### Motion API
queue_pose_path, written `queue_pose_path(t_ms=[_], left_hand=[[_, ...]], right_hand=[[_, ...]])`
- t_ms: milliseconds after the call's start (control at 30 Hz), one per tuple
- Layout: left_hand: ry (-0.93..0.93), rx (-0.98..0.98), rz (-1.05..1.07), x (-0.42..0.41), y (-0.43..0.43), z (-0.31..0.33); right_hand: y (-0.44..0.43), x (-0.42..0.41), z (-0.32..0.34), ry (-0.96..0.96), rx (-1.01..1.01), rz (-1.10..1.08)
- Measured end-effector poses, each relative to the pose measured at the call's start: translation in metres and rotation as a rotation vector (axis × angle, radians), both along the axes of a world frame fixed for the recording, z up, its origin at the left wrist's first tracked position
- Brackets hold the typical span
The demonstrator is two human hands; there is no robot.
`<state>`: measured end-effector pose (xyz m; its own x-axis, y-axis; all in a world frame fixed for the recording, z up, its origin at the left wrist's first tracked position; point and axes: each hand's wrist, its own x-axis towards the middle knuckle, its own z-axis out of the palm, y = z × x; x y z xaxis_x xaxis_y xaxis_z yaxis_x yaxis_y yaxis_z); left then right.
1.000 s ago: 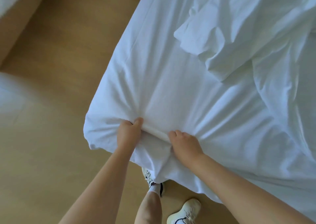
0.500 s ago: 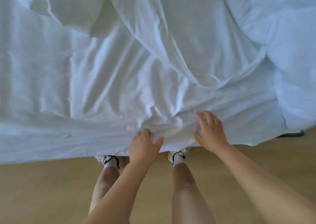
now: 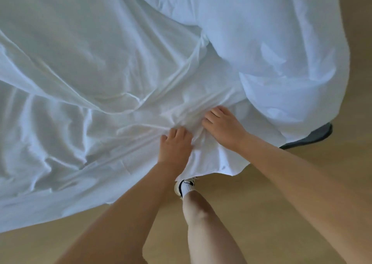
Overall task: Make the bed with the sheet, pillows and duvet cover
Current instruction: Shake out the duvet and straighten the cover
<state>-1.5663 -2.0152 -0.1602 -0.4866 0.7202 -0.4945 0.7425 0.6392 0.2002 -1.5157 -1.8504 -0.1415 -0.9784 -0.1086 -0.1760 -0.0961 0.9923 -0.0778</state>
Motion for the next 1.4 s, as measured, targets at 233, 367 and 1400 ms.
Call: queue_pose_path(t_ms=[233,367,1400], left_hand=[[-0.313,-0.223,-0.409,0.044,0.003,0.022],[-0.333,-0.148,-0.123,0.004,0.031,0.029],[0.564,0.134,-0.357,-0.083,0.366,0.049]], right_hand=[[-0.021,0.095,0.009,-0.103,-0.371,-0.16],[0.004,0.095,0.003,-0.149,-0.573,-0.399],[0.224,0.089,-0.042,0.156,-0.46,-2.06]])
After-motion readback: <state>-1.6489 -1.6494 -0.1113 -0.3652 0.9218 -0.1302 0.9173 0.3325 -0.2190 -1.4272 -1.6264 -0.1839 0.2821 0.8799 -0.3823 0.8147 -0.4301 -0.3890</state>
